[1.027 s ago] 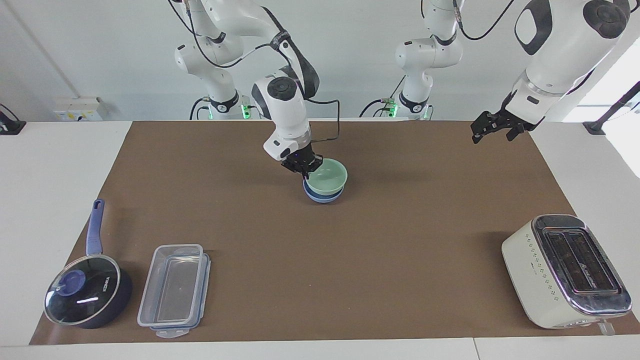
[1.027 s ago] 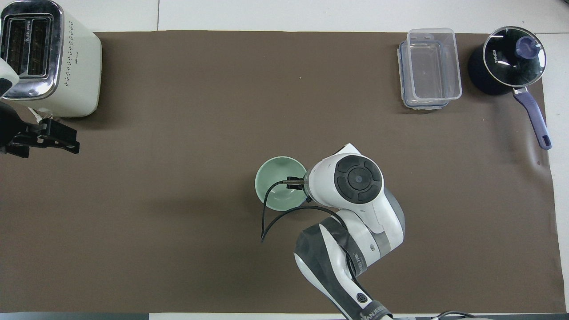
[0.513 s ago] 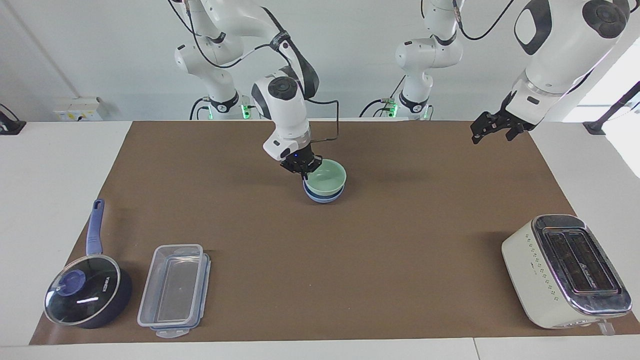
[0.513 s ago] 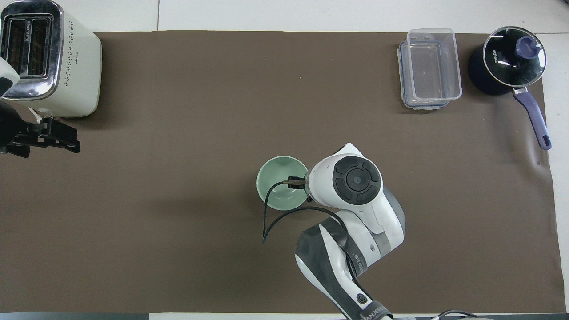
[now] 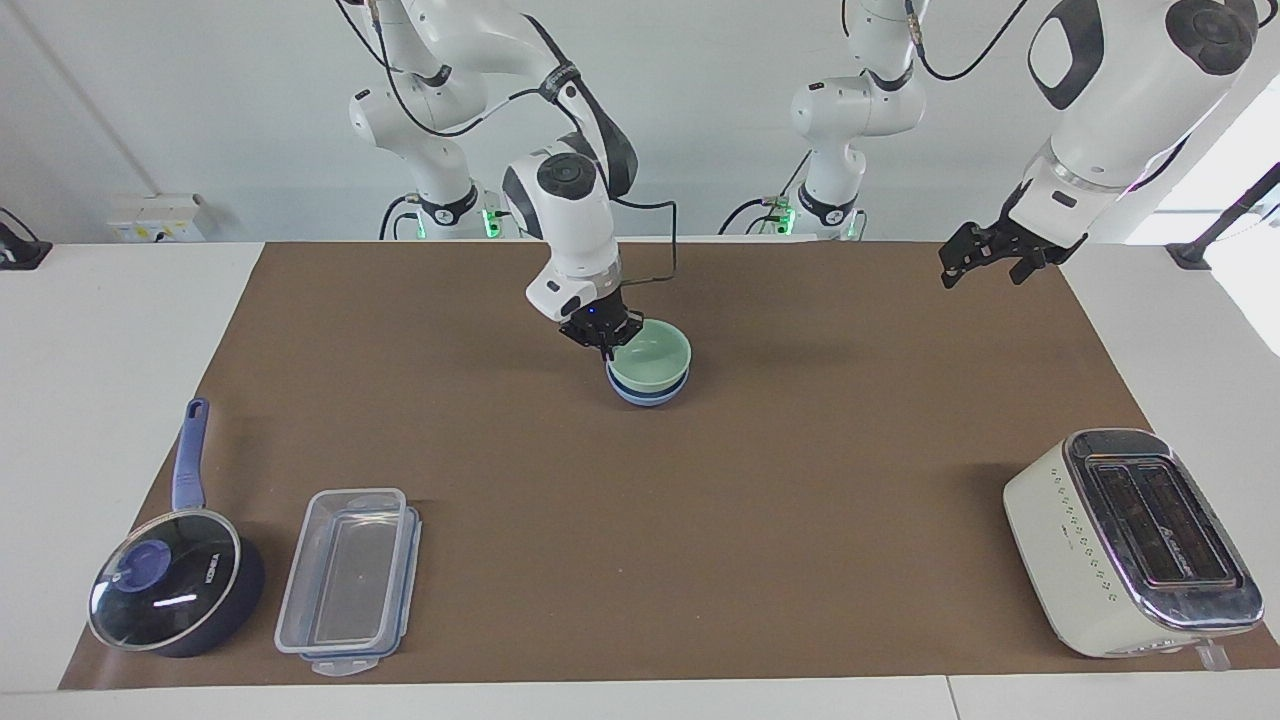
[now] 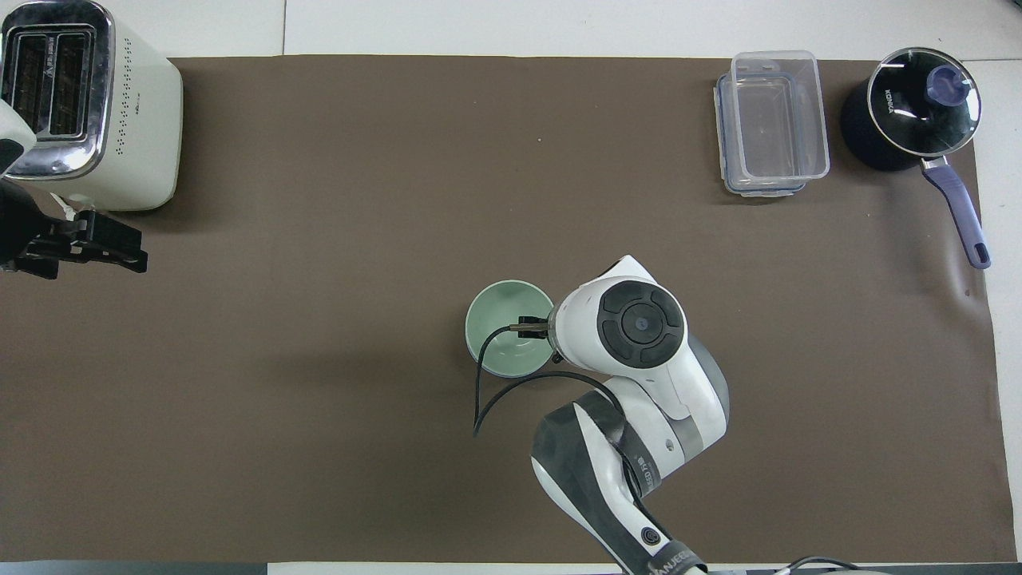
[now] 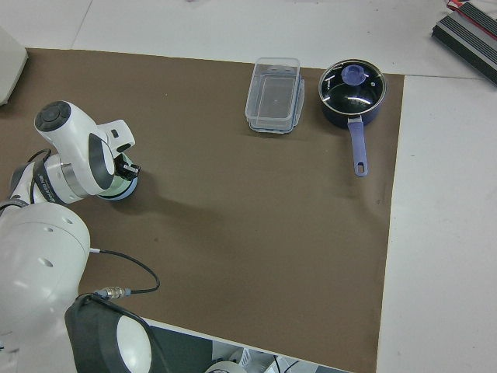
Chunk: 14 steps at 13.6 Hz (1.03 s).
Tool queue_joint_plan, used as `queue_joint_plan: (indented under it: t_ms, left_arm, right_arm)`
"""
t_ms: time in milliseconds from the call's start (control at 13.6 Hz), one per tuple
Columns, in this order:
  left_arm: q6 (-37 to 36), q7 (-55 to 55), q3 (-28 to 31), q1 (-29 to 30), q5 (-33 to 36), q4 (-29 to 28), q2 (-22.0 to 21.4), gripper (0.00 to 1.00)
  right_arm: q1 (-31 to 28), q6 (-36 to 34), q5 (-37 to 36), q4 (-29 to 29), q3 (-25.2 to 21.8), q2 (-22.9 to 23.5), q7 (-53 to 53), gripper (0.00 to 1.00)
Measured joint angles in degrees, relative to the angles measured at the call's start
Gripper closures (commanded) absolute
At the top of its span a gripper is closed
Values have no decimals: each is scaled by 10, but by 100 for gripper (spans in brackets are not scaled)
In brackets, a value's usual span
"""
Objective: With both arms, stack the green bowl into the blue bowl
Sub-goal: 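Lower the green bowl into the blue bowl with the right gripper, then open the right gripper and pull it away from the bowls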
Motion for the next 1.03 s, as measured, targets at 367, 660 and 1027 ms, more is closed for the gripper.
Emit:
queue_joint_plan:
  t_ms: [367,660,1027]
  left_arm:
    - [0,0,0,0,0,0,0,0]
    - [0,0,0,0,0,0,0,0]
    - [0,0,0,0,0,0,0,0]
  right_arm:
    - [-27,-14,-1,10,-5,-26,-14,0]
    - [-106,-104,-1,11,-8,-88,-84,0]
    - [-212,-124,-22,12,-11,-125,-144,0]
